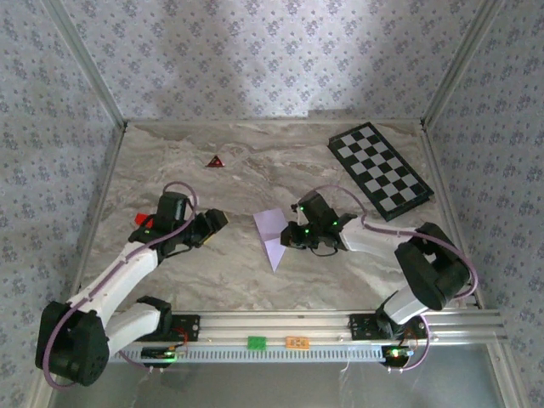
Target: Fold a paper plane with a square sheet of paper (pick it up from the middle)
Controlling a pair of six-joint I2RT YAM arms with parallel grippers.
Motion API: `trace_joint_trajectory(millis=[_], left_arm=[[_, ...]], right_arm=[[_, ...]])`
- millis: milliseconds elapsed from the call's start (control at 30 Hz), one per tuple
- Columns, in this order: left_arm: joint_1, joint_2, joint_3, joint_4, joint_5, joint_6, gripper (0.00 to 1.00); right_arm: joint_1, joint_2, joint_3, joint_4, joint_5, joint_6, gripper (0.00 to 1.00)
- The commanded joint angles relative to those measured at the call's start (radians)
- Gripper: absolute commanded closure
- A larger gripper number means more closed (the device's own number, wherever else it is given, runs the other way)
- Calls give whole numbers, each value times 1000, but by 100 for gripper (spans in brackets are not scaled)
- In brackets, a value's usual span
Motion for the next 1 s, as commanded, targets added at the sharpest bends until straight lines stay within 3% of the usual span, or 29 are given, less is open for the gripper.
trace_joint_trajectory(millis=[0,367,567,867,967], left_arm=[[-20,9,-4,32,21,-10,34],[-48,34,6,41,19,-18,34],[-50,31,-5,55,23,-30,35],[-60,38,-11,83,29,-39,40],[-67,59,-12,107,43,-39,50]], right_arm=[[16,49,34,67,-77,30,92],[54,188,59,37,-18,90,92],[92,194,15,71,57,207,91],[212,114,-172,342,364,665,90],[258,113,-207,485,414,759,90]])
